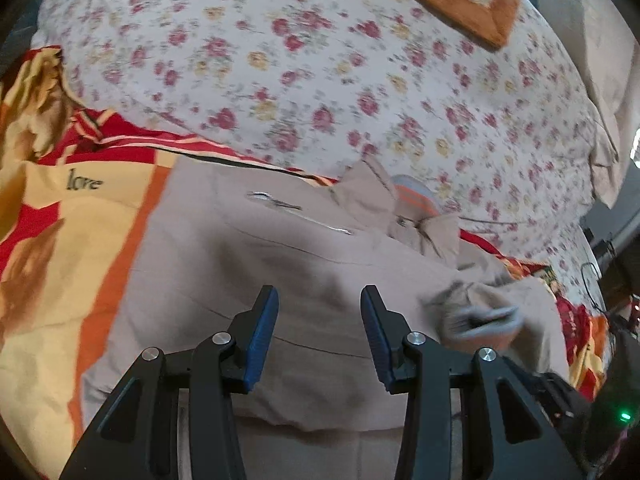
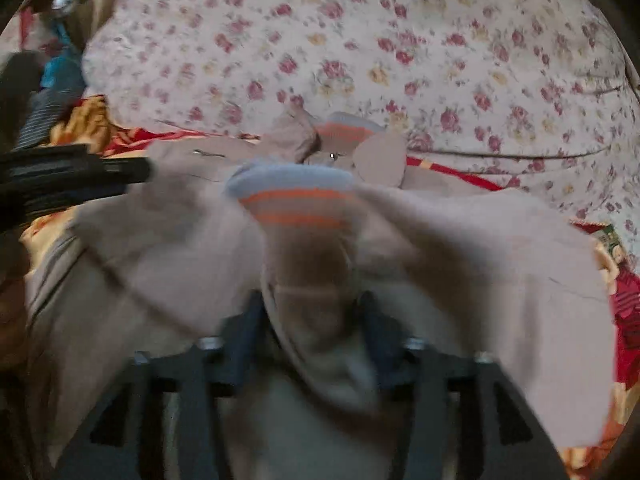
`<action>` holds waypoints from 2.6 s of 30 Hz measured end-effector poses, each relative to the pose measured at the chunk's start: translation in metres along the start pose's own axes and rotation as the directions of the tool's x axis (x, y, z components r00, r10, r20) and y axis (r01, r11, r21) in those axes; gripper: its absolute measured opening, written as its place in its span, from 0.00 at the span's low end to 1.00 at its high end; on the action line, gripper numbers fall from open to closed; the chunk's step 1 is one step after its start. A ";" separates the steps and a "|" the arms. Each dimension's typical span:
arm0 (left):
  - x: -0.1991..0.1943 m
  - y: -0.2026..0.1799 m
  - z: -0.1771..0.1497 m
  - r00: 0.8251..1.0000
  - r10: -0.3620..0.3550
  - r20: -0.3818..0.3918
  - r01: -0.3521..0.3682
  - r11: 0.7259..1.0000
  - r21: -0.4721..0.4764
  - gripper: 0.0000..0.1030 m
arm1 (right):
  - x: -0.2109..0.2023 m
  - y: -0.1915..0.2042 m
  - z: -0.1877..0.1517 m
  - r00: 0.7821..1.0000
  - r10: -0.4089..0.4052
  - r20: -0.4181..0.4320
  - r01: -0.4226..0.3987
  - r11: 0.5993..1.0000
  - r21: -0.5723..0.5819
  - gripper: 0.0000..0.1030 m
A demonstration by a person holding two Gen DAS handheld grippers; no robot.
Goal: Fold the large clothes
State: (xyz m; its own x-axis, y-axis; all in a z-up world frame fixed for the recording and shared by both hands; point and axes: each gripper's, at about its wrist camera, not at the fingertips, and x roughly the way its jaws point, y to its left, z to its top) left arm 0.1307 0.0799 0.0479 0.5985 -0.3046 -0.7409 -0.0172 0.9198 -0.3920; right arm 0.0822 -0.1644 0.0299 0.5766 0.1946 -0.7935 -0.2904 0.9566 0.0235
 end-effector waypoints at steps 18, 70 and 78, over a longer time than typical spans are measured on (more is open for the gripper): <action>-0.005 -0.059 -0.016 0.934 -0.357 0.006 0.355 0.930 0.095 0.60 | -0.024 -0.005 -0.076 0.996 -0.026 -0.087 0.030 0.998 0.048 0.93; -0.103 0.064 0.001 0.919 0.132 0.371 -0.096 0.989 -0.116 0.26 | -0.050 -0.031 -0.069 0.995 0.057 -0.079 -0.042 0.984 0.175 0.71; -0.069 0.016 -0.001 0.959 0.065 0.277 -0.090 0.993 0.078 0.27 | -0.120 -0.113 -0.026 0.956 -0.100 0.276 0.005 0.946 0.324 0.31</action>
State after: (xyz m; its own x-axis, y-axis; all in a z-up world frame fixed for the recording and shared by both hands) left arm 0.0884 0.1151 0.0920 0.7948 -0.1637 -0.5844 -0.0083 0.9599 -0.2801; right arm 0.0258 -0.3012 0.1065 0.7912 0.1504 -0.5928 -0.0246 0.9763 0.2149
